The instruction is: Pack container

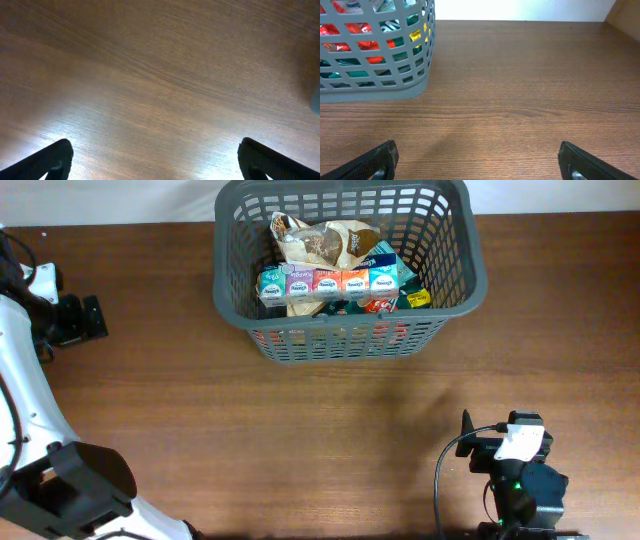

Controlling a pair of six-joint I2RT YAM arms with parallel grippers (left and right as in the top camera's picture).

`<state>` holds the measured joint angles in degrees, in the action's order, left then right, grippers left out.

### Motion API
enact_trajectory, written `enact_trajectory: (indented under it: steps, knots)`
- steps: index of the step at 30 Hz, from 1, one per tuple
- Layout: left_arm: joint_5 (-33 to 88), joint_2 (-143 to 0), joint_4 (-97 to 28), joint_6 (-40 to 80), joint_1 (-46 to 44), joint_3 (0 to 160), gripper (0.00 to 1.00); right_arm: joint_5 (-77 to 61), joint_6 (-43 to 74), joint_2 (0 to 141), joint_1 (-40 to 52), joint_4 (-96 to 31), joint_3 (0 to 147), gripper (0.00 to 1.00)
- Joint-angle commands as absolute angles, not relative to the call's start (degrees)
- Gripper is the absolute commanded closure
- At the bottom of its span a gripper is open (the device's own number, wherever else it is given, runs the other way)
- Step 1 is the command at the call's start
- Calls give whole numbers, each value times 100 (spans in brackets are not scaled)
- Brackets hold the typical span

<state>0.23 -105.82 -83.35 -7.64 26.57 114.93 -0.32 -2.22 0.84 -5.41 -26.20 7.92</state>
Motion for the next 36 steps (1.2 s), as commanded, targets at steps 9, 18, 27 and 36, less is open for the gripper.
enact_trajectory:
  steps: [9,18,27,36]
  knots:
    - [-158,-8392,-8285,-716,753,11093,1,-89,-257,19,-489,-2591,742,1]
    - [351,-5752,-3061,-709,-714,7356,1,-89,-257,19,-489,-2591,744,1]
    - [-165,-2681,47,-714,-670,2753,1,-89,-257,19,-489,-2591,742,1]
    - [-279,-659,93,-711,-482,716,1,-89,-257,19,-489,-2591,742,1]
